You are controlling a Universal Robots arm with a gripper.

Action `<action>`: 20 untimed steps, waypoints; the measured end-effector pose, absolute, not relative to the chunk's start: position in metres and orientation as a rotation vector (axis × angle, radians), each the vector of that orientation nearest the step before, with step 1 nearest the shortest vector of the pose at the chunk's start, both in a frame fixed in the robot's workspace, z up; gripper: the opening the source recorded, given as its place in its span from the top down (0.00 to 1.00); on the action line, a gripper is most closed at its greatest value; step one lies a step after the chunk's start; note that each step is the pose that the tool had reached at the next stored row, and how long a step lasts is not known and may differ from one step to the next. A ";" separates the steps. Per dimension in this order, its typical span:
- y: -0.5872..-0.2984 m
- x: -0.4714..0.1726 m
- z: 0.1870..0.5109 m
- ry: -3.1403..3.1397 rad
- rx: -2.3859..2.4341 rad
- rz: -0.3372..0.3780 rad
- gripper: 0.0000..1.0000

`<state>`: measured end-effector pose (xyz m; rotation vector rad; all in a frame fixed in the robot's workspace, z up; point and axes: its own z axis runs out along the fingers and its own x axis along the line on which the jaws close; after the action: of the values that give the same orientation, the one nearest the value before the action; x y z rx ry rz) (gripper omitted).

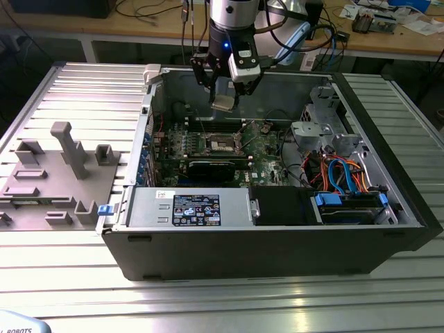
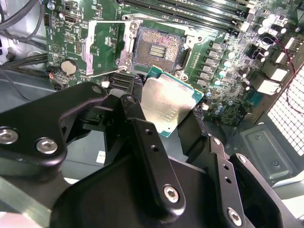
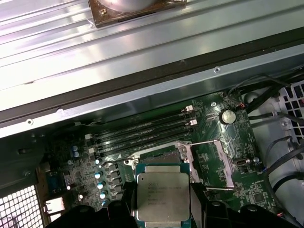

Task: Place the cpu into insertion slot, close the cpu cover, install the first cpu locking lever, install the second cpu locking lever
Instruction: 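Place the cpu into insertion slot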

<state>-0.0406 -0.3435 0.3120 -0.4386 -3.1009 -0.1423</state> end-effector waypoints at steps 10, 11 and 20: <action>-0.344 -0.041 0.311 -3.097 -0.475 -0.142 0.45; -0.344 -0.041 0.311 -3.096 -0.477 -0.142 0.45; -0.344 -0.041 0.309 -3.093 -0.509 -0.139 0.45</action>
<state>-0.0406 -0.3435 0.3092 -0.5090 -3.0927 -0.1389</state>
